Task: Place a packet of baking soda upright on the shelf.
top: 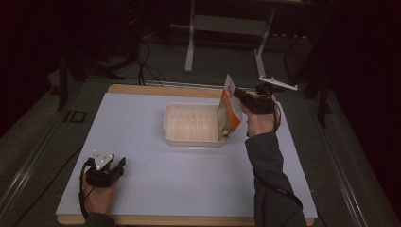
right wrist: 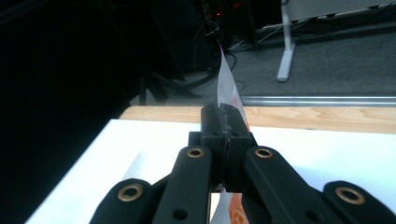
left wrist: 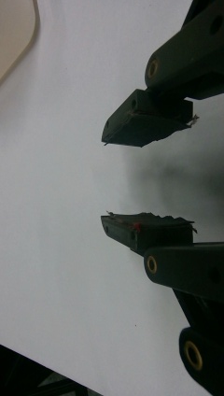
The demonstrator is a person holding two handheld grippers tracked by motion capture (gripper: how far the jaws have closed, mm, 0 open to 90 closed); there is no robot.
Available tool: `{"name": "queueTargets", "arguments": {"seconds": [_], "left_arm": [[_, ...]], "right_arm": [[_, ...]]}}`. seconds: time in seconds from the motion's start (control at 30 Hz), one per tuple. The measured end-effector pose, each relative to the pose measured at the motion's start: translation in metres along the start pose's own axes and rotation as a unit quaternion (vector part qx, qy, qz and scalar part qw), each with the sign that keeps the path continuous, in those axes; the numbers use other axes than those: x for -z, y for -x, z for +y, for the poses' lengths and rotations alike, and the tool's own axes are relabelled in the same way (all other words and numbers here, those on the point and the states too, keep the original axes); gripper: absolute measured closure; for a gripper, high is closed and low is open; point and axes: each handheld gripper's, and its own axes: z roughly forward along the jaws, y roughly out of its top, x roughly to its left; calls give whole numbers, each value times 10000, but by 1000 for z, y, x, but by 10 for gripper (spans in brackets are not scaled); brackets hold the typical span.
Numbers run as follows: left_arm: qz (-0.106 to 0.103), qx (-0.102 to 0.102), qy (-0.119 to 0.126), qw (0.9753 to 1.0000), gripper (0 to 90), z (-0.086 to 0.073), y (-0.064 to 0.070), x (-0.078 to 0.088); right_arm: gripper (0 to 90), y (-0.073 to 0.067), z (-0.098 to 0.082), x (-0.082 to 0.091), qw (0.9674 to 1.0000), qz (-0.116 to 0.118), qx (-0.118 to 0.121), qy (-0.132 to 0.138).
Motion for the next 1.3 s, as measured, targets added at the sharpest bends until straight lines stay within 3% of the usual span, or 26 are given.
{"name": "queueTargets", "arguments": {"seconds": [0.43, 0.8, 0.9, 0.97, 1.03, 1.13, 1.3], "left_arm": [[-15, 13, 15, 10000, 537, 0, 0, 0], [-16, 7, 22, 10000, 536, 0, 0, 1], [-23, 7, 25, 10000, 536, 0, 0, 1], [-15, 20, 24, 10000, 536, 0, 0, 1], [-21, 27, 13, 10000, 536, 0, 0, 0], [-15, 22, 21, 10000, 535, 0, 0, 1], [-13, 44, 36, 10000, 535, 0, -1, 1]], "right_arm": [[900, 2, -23, -22, 9999, -85, -50, 96], [900, 11, -50, -39, 9998, -80, -155, -64], [889, 8, -45, -39, 9994, -81, 48, -339], [823, 8, -43, -39, 9990, 20, 31, -445], [789, 8, -42, -38, 9989, 39, 54, -469], [703, 3, -40, -28, 9987, 21, 332, -375], [670, -4, -35, -16, 9976, 40, 620, -307]]}}
